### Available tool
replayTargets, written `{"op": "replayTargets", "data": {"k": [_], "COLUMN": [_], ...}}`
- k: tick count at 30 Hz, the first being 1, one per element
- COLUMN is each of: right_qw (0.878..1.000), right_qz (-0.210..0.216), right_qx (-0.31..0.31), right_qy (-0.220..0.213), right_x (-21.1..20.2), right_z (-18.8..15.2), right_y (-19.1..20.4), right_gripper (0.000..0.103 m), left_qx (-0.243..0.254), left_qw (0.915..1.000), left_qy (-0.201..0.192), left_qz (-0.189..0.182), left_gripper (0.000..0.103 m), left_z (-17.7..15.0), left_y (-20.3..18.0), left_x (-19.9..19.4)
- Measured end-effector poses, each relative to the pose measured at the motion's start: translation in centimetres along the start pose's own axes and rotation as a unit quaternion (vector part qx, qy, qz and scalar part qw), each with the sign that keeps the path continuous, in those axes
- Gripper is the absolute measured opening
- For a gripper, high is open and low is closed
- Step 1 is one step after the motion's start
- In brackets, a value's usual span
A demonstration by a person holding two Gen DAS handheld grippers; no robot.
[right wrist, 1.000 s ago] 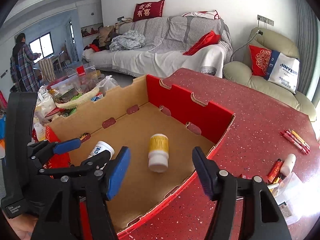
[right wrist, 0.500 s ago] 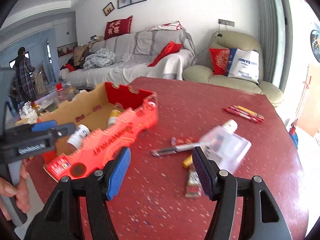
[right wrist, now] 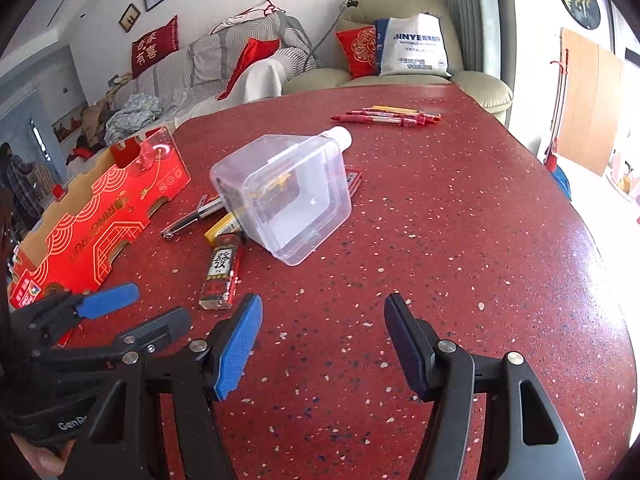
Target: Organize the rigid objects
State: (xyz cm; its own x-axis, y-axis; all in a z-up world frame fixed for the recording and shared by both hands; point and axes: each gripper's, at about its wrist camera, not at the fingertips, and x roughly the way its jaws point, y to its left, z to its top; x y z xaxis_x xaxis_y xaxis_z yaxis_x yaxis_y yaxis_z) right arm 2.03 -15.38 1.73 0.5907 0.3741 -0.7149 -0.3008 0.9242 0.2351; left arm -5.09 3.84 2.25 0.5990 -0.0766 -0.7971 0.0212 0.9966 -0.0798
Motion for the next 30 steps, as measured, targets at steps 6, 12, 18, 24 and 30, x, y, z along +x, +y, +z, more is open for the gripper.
{"op": "replayTargets", "data": {"k": [6,12,18,24,30], "right_qw": [0.997,0.997,0.998,0.995,0.980], "right_qz": [0.034,0.029,0.042,0.045,0.052], "right_qx": [0.071,0.068,0.042,-0.092,-0.193], "right_qy": [-0.005,-0.014,0.005,-0.001,0.006], "right_x": [-0.4,-0.8,0.1,1.8,3.8], "right_z": [-0.5,-0.5,0.1,2.9,4.5], "right_y": [-2.7,-2.4,-1.8,0.2,1.3], "right_gripper": [0.065,0.065,0.066,0.101,0.101], "left_qx": [-0.014,0.014,-0.005,-0.015,-0.032], "left_qw": [0.9999,0.9994,0.9993,0.9996,0.9994], "left_qy": [-0.001,0.003,-0.007,-0.012,-0.016], "left_qz": [-0.008,0.032,0.036,0.020,0.003], "left_gripper": [0.069,0.069,0.052,0.040,0.038], "left_z": [1.4,2.1,2.2,2.1,2.0], "left_y": [-0.5,-1.8,-1.0,0.7,1.4], "left_x": [1.7,3.2,3.3,3.0,2.7]}}
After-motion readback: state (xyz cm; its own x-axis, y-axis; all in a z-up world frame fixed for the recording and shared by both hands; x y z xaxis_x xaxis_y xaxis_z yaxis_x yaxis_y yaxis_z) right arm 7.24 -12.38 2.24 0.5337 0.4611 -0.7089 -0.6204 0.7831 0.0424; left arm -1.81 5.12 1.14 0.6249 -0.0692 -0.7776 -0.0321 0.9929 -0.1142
